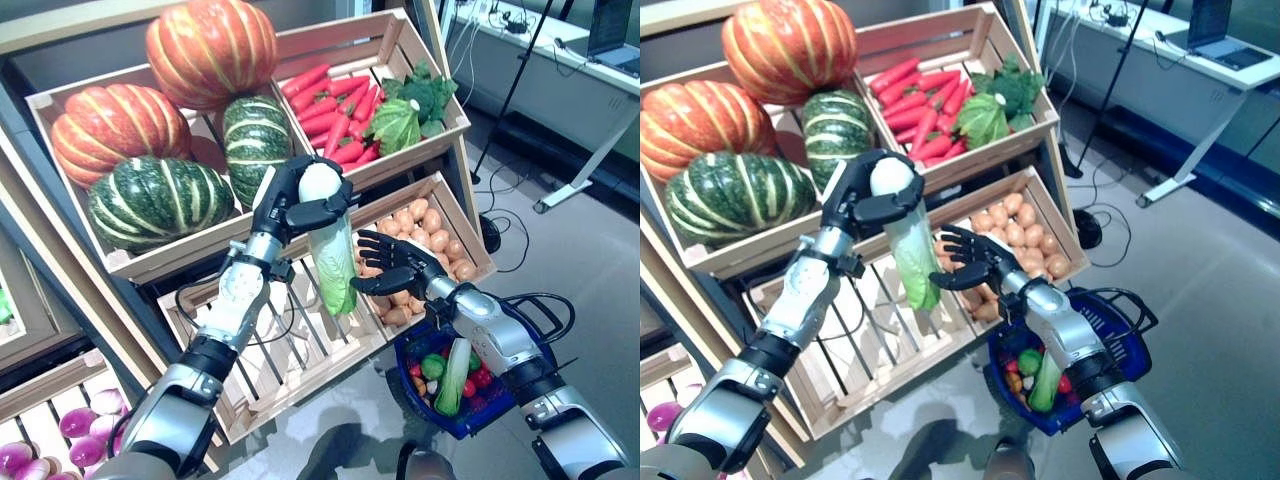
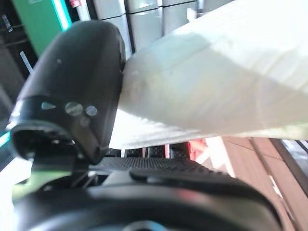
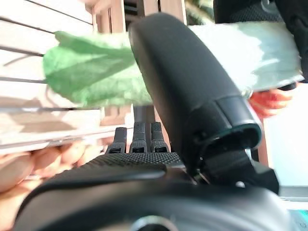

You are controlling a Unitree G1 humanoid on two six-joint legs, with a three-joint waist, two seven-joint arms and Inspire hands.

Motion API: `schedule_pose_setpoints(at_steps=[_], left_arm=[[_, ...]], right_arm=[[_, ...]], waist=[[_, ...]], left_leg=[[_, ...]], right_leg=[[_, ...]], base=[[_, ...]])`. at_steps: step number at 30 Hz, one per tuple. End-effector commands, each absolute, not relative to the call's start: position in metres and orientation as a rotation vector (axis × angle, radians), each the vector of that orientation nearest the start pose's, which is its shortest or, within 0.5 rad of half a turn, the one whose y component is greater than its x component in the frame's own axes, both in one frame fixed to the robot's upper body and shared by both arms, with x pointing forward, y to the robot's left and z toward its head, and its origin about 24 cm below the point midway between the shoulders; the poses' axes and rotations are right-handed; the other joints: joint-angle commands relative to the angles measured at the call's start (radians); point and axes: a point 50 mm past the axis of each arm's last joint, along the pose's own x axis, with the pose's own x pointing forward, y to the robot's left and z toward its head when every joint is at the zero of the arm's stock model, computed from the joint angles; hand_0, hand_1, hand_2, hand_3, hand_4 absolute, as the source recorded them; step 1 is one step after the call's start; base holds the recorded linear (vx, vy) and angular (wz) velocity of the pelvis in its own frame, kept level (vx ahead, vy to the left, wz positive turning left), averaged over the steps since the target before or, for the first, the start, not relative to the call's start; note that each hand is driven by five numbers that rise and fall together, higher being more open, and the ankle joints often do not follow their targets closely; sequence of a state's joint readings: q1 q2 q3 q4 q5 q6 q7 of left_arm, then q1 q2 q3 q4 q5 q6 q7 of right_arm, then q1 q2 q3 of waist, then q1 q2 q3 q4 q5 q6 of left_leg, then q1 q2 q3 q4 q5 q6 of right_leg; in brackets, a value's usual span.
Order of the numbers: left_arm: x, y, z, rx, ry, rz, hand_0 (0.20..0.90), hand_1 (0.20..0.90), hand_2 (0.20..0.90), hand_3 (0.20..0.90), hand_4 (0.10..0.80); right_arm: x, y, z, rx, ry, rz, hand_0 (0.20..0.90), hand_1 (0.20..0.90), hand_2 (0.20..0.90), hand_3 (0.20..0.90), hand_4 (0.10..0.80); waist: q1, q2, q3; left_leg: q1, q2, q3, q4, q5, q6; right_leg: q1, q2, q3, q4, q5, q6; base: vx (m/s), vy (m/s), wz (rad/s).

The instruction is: Put vegetables into the basket

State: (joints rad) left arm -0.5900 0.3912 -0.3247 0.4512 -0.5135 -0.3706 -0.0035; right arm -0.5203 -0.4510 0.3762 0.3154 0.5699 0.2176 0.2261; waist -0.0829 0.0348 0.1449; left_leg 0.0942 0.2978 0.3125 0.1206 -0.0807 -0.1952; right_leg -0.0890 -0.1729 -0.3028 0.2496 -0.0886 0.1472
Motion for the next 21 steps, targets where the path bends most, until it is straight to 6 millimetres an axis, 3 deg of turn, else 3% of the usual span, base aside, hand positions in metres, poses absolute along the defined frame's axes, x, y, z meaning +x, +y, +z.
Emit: schedule_pose_setpoints(at_steps=[1, 10, 21], left_arm=[[0.34, 0.152, 0.176, -0.108, -0.582, -0.242, 0.3, 0.3, 0.3, 0.3, 0.4], [0.334, 0.132, 0.166, -0.066, -0.556, -0.32, 0.3, 0.3, 0.3, 0.3, 0.4], [0.329, 0.111, 0.159, -0.108, -0.527, -0.425, 0.3, 0.3, 0.3, 0.3, 0.4]], right_arm=[[0.337, -0.091, 0.131, 0.108, -0.022, 0.721, 0.9, 0.9, 0.9, 0.9, 0.8], [0.337, -0.084, 0.148, 0.163, -0.016, 0.805, 0.9, 0.9, 0.9, 0.9, 0.8], [0.34, -0.07, 0.156, 0.177, 0.043, 0.907, 0.9, 0.9, 0.9, 0.9, 0.8]], waist=[[0.013, -0.057, -0.129], [0.018, -0.065, -0.142], [0.025, -0.07, -0.15]], left_leg=[[-0.061, -0.128, -0.003, -0.06, 0.085, 0.094], [-0.025, -0.155, -0.009, -0.107, 0.086, 0.11], [-0.004, -0.168, -0.016, -0.131, 0.086, 0.117]], right_leg=[[0.108, 0.055, 0.056, -0.144, 0.037, -0.03], [0.135, 0.078, 0.06, -0.173, 0.042, -0.04], [0.154, 0.081, 0.062, -0.192, 0.045, -0.042]], base=[[0.06, 0.011, 0.07], [0.033, 0.018, 0.03], [0.007, 0.005, 0.01]])
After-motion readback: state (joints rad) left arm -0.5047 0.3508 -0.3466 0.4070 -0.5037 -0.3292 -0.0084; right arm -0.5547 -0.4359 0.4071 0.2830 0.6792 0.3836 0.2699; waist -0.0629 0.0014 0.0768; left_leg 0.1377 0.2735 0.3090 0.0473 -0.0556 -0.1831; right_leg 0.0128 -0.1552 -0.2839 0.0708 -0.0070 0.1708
